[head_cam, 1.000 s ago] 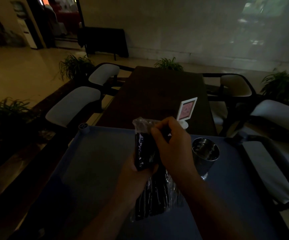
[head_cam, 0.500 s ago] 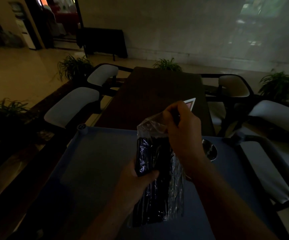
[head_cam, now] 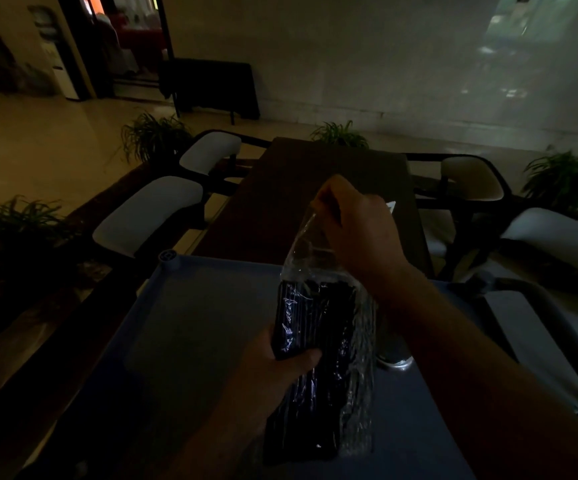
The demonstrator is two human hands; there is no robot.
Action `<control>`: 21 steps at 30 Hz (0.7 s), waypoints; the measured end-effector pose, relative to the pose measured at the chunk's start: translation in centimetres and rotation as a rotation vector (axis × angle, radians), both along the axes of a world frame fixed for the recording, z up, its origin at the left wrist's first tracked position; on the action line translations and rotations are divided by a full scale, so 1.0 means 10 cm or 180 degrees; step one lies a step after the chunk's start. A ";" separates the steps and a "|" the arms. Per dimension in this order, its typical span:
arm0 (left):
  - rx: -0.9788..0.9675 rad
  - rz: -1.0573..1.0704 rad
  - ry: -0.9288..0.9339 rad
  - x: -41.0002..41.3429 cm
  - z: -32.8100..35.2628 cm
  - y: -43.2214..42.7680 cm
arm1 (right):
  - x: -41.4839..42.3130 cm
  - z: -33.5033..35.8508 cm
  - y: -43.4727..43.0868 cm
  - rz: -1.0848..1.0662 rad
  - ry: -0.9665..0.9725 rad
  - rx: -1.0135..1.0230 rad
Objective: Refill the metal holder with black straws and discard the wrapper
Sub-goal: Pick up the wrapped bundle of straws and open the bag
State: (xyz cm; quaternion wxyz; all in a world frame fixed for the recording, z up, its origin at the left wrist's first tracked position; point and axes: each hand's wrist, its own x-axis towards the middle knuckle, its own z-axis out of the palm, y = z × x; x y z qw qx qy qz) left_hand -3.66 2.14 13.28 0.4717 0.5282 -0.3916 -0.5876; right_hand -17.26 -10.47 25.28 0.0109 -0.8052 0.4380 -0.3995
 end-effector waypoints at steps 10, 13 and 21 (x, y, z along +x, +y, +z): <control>0.0072 -0.0328 -0.0099 0.04 -0.02 0.02 | -0.07 0.30 -0.45 0.0803 0.1428 0.0275; 0.0044 -0.0476 -0.0072 0.05 0.05 0.02 | -0.04 0.37 -0.53 0.0999 0.1447 0.0246; 0.0175 -0.0897 0.0318 0.15 0.18 0.03 | 0.03 0.41 -0.65 0.1128 0.1364 0.0244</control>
